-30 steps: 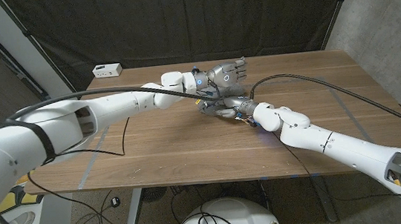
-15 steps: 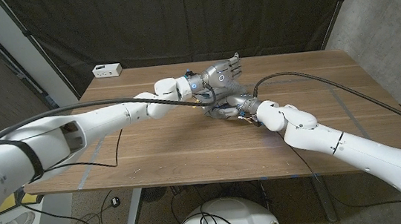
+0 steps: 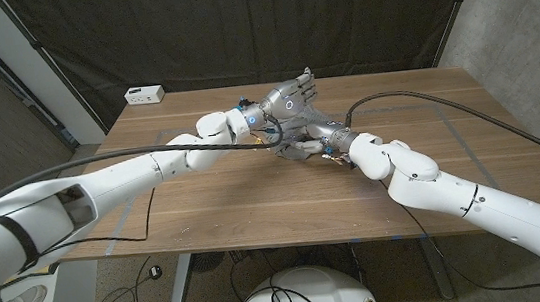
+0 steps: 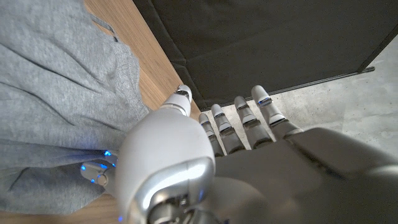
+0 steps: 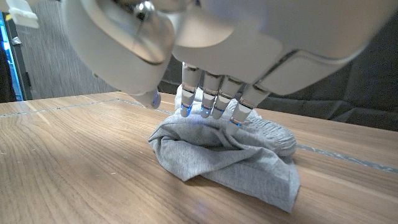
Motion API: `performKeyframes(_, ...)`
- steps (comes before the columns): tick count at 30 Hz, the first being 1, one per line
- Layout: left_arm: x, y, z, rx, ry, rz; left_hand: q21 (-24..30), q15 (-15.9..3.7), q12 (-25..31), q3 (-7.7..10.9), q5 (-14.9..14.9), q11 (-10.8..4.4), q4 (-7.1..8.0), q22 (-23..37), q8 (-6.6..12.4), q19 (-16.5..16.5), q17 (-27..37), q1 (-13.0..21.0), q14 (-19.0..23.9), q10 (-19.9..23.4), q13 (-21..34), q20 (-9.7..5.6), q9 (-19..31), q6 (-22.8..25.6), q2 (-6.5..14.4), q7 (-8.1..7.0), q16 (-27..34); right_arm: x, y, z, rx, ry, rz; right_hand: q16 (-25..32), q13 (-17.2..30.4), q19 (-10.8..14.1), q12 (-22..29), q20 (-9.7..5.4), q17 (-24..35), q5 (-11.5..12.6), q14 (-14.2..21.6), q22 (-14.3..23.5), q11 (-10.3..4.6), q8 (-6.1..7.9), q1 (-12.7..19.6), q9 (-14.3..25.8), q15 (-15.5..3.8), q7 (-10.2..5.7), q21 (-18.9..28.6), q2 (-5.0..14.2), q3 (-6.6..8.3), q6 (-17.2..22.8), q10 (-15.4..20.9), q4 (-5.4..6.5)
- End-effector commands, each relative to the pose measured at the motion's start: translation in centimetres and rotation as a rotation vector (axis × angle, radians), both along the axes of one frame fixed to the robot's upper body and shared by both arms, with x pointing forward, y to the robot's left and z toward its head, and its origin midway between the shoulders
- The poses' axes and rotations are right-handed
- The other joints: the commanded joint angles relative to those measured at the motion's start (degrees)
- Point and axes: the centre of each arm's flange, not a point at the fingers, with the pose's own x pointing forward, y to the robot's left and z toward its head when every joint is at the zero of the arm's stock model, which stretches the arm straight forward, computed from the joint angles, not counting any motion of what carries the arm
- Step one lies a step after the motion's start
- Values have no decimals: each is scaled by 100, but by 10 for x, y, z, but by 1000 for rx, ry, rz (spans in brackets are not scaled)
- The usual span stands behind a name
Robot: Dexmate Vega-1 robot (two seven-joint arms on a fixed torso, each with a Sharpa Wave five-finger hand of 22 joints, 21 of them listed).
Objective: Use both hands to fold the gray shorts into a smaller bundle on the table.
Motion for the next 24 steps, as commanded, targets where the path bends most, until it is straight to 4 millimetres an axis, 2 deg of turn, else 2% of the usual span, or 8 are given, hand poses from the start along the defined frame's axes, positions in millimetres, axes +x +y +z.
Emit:
performKeyframes(1, -26, 29, 7, -182, 35, 2, 7, -796, 55, -11, -21, -41, 21, 15, 60, 36, 0, -92, 19, 36, -2, -21, -1, 48, -97, -13, 32, -25, -13, 0, 38, -21, -45, 35, 11, 70, 15, 11, 5, -3, 60, 21, -1, 23, -71, 3, -66, -6, -20, 3, 42, 44, 41, -1)
performKeyframes(10, -37, 56, 14, -421, 154, -27, -1, -779, 69, -127, -29, -28, 118, 11, 67, 43, -4, -348, 16, 40, -34, -14, -5, 93, -203, 6, 40, -22, -16, -2, 94, -20, -41, 35, 10, 91, 15, 24, -2, -4, 82, 21, -13, 24, -79, 2, -53, -3, -34, 2, 61, 55, 56, -10)
performKeyframes(24, -41, 100, 22, -774, 336, -115, -13, -742, 93, -178, -17, 9, 157, 9, 81, 43, -13, -493, 44, 85, -58, 15, -10, 163, -249, 61, 50, -17, -26, 7, 262, -35, 23, 26, 10, 113, 8, 14, -9, -5, 74, 22, -9, 21, -68, 1, -58, -2, -61, 12, 94, 62, 60, -47)
